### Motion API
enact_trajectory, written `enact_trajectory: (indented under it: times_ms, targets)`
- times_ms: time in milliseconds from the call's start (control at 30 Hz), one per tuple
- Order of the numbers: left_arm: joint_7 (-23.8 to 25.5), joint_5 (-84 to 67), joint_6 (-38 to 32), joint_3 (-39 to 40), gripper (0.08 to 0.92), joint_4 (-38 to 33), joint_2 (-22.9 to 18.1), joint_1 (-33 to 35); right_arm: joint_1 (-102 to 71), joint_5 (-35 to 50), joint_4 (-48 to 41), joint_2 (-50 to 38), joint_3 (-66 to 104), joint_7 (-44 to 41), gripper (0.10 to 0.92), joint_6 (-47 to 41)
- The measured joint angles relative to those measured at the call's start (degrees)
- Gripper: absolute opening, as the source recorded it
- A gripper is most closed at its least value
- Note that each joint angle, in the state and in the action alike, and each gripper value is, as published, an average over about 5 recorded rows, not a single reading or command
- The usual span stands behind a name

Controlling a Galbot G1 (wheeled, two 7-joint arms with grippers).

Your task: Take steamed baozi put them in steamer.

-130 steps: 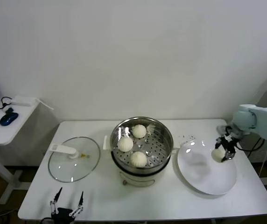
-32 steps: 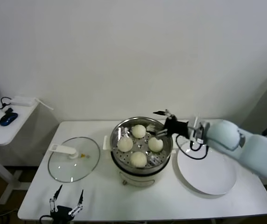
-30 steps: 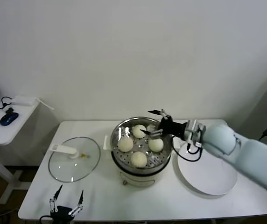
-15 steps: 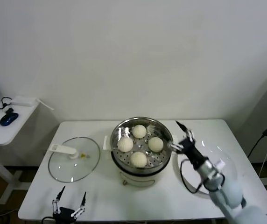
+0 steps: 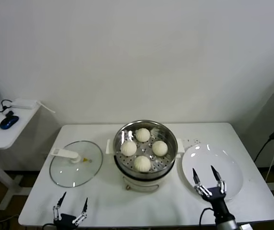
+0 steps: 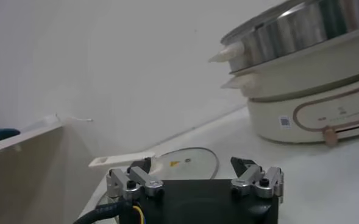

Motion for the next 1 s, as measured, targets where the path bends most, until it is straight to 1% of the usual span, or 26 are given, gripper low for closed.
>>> enact_trajectory:
  times_ms: [400, 1000]
  targets:
    - [0.0, -0.6, 0.3, 0.0, 0.823, -0.2, -0.1, -0.3, -4.9, -2.0, -1.3, 4.4, 2.3, 0.7, 0.823, 2.2]
    - [0.0, -1.3, 0.3, 0.0, 0.823, 0.0, -0.2, -0.3, -7.0, -3.8, -1.6, 6.9, 2.7, 0.7, 0.823, 2.5]
